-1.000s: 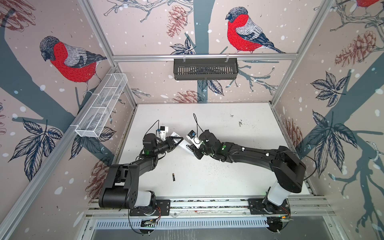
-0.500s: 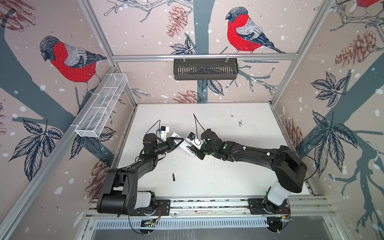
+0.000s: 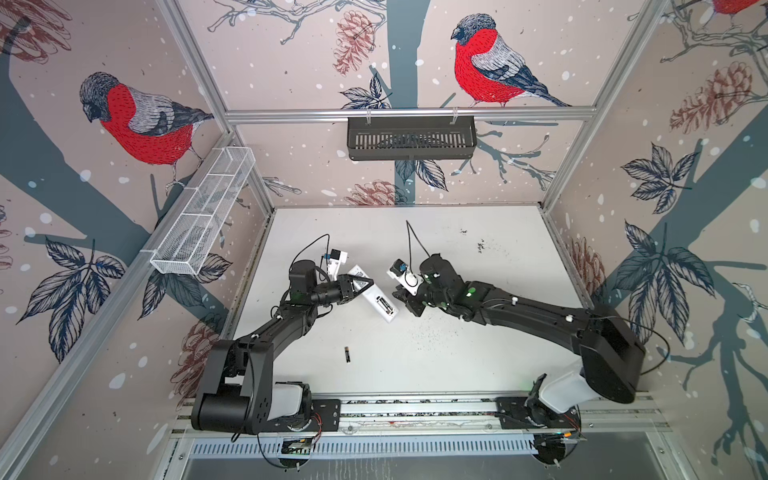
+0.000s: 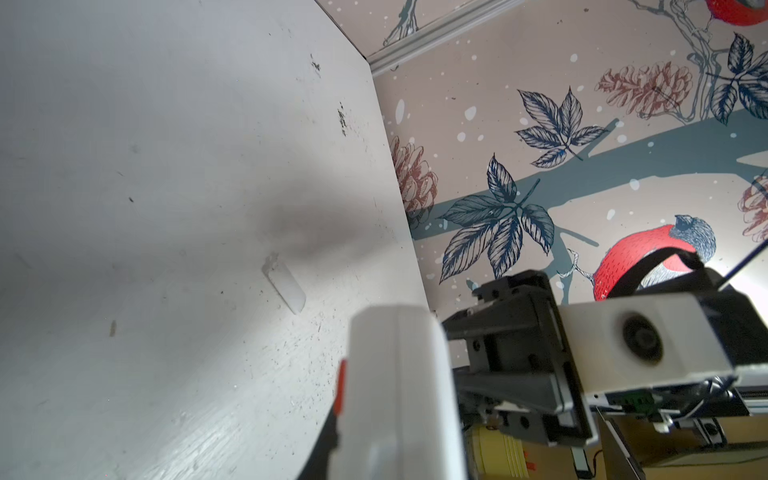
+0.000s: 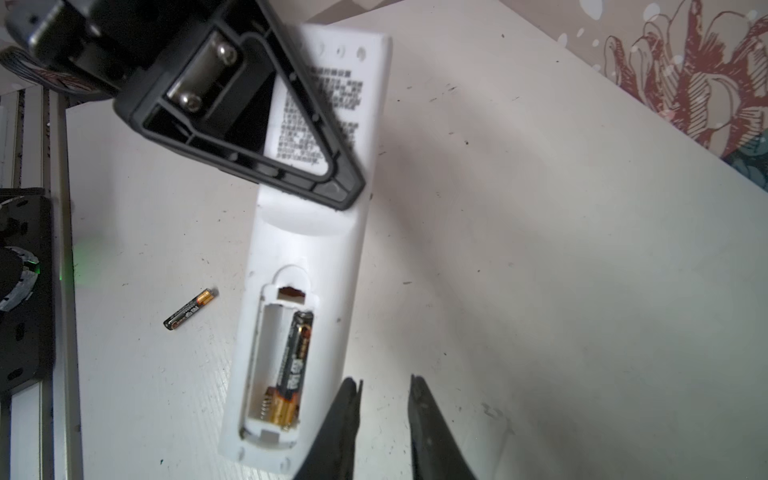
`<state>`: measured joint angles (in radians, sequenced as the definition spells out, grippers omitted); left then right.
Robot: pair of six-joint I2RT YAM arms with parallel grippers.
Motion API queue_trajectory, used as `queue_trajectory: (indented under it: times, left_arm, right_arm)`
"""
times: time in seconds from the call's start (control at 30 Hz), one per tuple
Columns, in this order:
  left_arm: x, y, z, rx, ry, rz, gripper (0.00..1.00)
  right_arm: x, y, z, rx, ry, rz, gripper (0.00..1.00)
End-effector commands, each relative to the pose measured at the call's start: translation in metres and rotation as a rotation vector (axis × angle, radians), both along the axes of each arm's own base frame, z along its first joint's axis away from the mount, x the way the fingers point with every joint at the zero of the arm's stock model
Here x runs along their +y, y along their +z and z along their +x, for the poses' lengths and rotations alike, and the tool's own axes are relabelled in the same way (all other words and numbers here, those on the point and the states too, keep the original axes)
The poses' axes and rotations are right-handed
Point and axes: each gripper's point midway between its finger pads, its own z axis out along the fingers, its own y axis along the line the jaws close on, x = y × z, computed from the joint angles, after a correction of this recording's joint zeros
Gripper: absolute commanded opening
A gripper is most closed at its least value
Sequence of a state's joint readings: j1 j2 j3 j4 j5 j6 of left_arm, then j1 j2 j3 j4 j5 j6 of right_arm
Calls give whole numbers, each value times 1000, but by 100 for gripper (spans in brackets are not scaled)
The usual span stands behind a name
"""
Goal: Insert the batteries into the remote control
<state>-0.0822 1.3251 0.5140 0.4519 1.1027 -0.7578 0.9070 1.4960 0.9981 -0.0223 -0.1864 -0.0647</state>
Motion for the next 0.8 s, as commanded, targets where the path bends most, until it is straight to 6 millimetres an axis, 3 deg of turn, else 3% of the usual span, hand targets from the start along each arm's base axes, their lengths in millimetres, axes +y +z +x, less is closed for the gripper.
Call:
queue_trajectory:
  times: [0.0,0.17,0.27,0.5,0.77]
  left_arm:
    - [-4,-1,-12,-20,-75,17,0]
    - [-9,5,-17,-84,-93,54,0]
    - [-12,11,-19,-117,-98,64,0]
    - [-14,17,-23,-142,-112,62,0]
    - [-15,22,-26,-161,-121,55,0]
  right_arm:
    - [-2,9,-15,69,25,48,37]
    - [-3,7,-28,143,40,56,56]
    - [0,-1,-32,153,31,33,61]
    - [13,-12,-39,180,41,31,63]
    - [17,-32,-41,222,65,10,54]
